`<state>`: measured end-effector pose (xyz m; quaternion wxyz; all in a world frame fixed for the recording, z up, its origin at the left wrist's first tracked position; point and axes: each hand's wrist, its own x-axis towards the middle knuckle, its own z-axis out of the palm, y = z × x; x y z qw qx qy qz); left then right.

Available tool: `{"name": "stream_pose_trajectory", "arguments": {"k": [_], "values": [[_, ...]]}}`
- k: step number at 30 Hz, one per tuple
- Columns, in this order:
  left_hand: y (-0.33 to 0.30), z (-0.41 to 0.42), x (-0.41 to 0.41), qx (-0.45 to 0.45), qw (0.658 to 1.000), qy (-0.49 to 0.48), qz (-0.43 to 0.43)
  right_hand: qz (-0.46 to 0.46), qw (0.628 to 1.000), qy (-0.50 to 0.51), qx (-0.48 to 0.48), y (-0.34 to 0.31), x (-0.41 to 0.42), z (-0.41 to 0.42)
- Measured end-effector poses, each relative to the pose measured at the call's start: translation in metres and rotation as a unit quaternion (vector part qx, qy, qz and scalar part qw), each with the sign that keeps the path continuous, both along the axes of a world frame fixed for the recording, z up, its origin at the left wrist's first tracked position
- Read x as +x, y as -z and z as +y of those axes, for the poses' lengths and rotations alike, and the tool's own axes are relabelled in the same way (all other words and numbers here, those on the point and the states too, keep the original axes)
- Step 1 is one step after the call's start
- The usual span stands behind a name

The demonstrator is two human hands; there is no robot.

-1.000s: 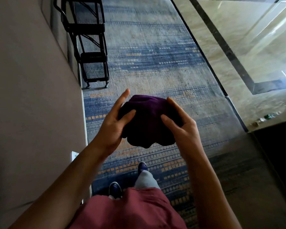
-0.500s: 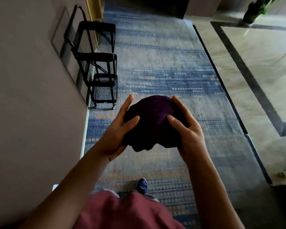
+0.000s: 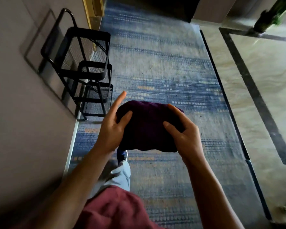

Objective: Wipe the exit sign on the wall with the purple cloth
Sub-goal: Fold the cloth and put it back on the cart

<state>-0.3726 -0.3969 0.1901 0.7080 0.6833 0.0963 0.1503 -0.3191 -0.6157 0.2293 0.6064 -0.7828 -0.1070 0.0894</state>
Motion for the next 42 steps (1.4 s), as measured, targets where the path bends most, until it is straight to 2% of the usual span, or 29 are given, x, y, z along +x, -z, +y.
{"name": "stream_pose_trajectory", "arguments": {"k": [6, 11, 15, 20, 26, 31, 33, 38, 42], "values": [[0.011, 0.059, 0.14, 0.01, 1.0, -0.002, 0.007, 0.017, 0.998, 0.027, -0.054, 0.003, 0.141, 0.066], [0.003, 0.122, 0.237, 0.029, 0.999, -0.025, 0.011, 0.022, 0.997, -0.007, -0.076, -0.008, 0.242, 0.127], [0.004, 0.166, 0.285, 0.077, 0.993, -0.089, 0.003, 0.029, 0.995, -0.052, -0.084, -0.006, 0.307, 0.177], [0.026, 0.211, 0.319, 0.074, 0.977, -0.196, 0.033, 0.024, 0.979, -0.159, -0.121, 0.018, 0.389, 0.249], [0.043, 0.255, 0.35, 0.118, 0.924, -0.348, 0.102, -0.002, 0.928, -0.343, -0.143, 0.054, 0.483, 0.348], [0.042, 0.29, 0.367, 0.122, 0.898, -0.393, 0.155, -0.037, 0.868, -0.46, -0.182, 0.073, 0.535, 0.429], [0.049, 0.302, 0.37, 0.097, 0.89, -0.41, 0.174, -0.051, 0.84, -0.503, -0.198, 0.08, 0.549, 0.458], [0.083, 0.336, 0.378, 0.044, 0.862, -0.456, 0.216, -0.041, 0.793, -0.564, -0.228, 0.107, 0.564, 0.519], [0.116, 0.362, 0.375, 0.004, 0.865, -0.439, 0.241, -0.009, 0.775, -0.577, -0.256, 0.135, 0.565, 0.556]]}}
